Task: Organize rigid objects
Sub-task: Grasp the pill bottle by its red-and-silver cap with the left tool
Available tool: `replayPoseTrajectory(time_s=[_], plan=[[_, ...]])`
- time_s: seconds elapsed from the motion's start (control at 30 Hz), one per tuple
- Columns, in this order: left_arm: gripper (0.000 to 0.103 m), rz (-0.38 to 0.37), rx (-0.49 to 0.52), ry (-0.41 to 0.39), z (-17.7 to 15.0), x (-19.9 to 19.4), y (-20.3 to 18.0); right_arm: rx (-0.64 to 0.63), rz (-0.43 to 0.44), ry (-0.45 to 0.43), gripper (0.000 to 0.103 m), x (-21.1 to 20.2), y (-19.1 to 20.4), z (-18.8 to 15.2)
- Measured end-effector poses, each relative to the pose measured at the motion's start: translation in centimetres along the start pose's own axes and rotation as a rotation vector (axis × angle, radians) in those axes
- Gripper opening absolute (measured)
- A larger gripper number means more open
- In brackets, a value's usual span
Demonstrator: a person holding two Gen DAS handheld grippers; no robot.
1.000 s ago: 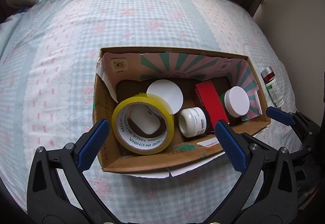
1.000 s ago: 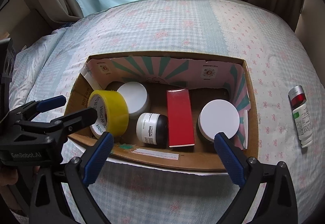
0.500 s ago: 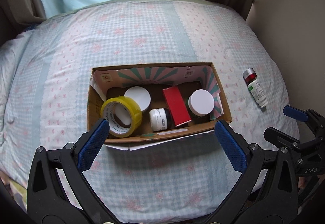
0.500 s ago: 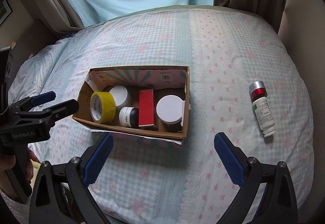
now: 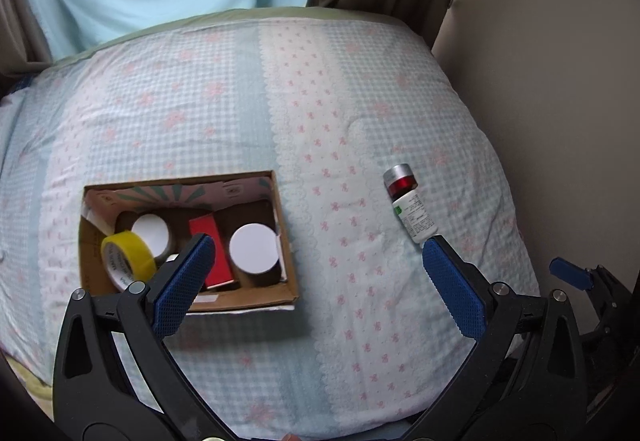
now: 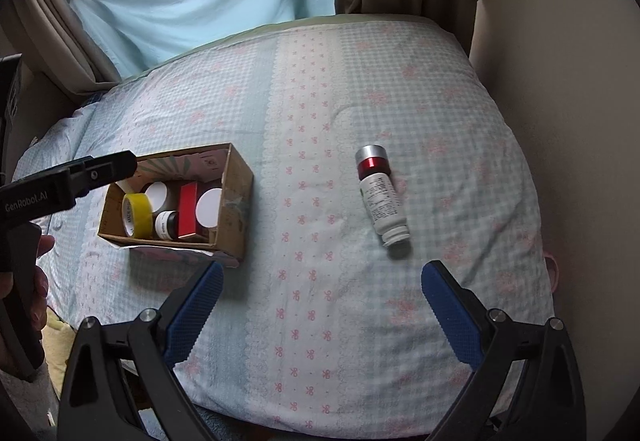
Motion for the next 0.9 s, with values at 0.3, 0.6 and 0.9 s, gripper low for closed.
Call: replayPoseTrajectory(time_s=[0.3, 0.6, 0.9], plan=[[0.103, -0.046, -0.011, 0.179, 6.3, 12.2, -5.5, -0.013, -0.057, 0.052, 0.099, 5.8, -5.8, 1.9], [0.103, -0.096, -0.15, 0.446, 7.4, 26.8, -4.2, -0.058, -0.033, 0.08, 0.098, 14.8, -6.6, 2.9], [0.093, -0.098, -0.229, 0.596, 5.9, 35.8, -3.3, -0.083, -0.019, 0.088, 0.073, 22.3, -5.1, 2.3]])
Point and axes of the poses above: each gripper's, at about its wrist camera, not at the fingertips, and x roughly the way its jaws point, y to its left, z to its top, the point moved 2 cm from there along x, roughly the way its jaws point, and after that the axes turned 12 degrees about -z, right-handed, at the moved point
